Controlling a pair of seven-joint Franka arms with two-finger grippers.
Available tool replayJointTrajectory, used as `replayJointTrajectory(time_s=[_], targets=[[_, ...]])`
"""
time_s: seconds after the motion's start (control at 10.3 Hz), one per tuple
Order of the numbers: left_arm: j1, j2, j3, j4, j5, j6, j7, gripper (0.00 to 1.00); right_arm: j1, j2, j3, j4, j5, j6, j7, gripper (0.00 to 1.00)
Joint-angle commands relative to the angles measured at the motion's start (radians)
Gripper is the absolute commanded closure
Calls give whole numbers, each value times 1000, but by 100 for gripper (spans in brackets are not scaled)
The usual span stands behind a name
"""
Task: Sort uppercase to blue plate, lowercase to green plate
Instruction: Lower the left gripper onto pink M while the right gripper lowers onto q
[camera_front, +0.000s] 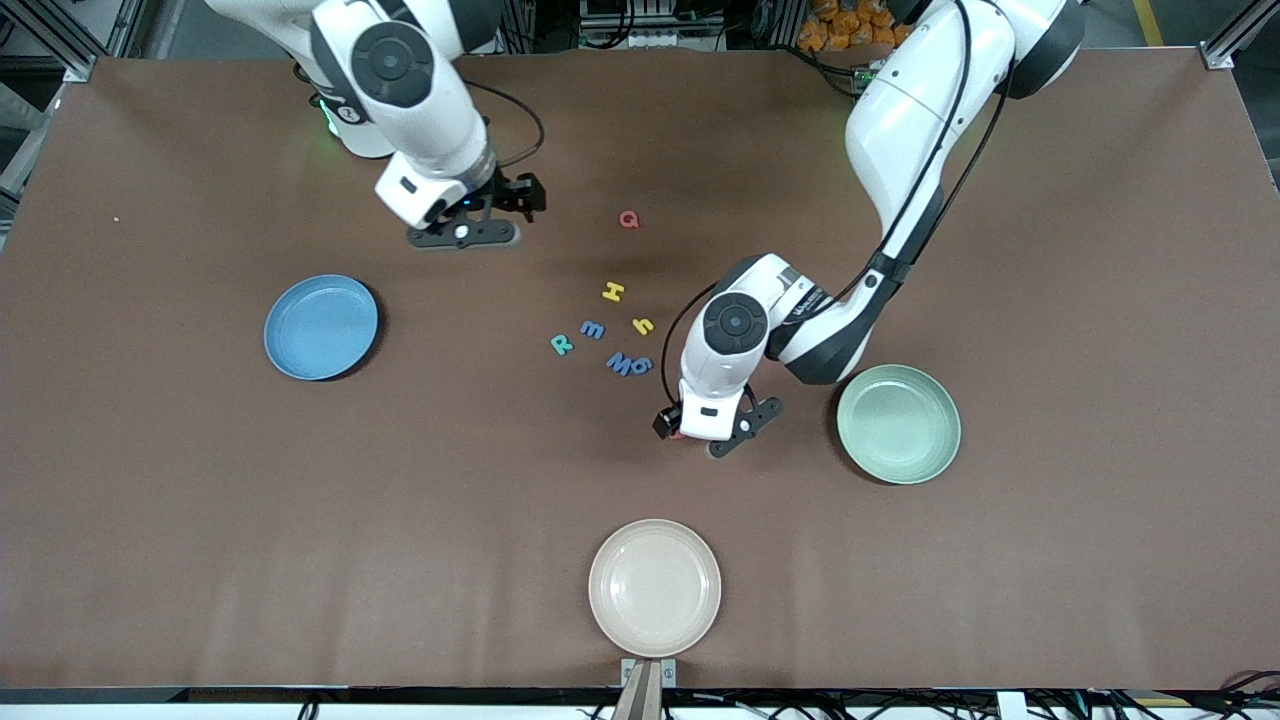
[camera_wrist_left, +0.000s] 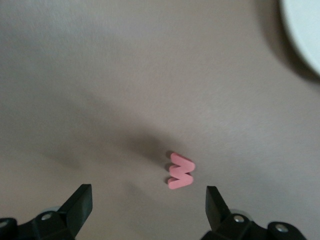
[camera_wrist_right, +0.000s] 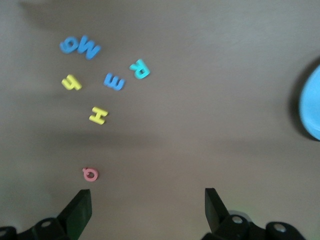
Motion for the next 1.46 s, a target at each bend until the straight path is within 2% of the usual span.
replayJointTrajectory(time_s=[0.0,0.19,0.39,0.68,0.78,0.87,1.07,1.17,1.26,1.36], targets=[[-33,67,31,73,9,6,13,0,-11,-41,99,-150,20,180,74,0],[-45,99,48,104,9,20,19,0,-8,-31,158,-244,20,343,149,0],[-48,119,66,109,9,64,25,0,4,58,177,-305,20,509,163,0],[-99,138,111,112,9,69,25,0,58,130,175,-302,1,556,225,0],[-108,138,112,112,9,69,24,0,75,163,175,-301,-59,586,296,0],[-111,138,111,110,9,67,22,0,98,210,175,-292,-174,597,410,0],[-125,136,112,110,9,67,22,0,156,326,173,-244,-474,594,729,0],[-125,135,112,110,9,66,22,0,179,380,173,-220,-591,593,869,0],[-125,133,115,110,11,66,22,0,198,426,173,-191,-655,591,958,0],[-125,130,129,110,11,61,22,0,219,471,170,-161,-672,589,1002,0]])
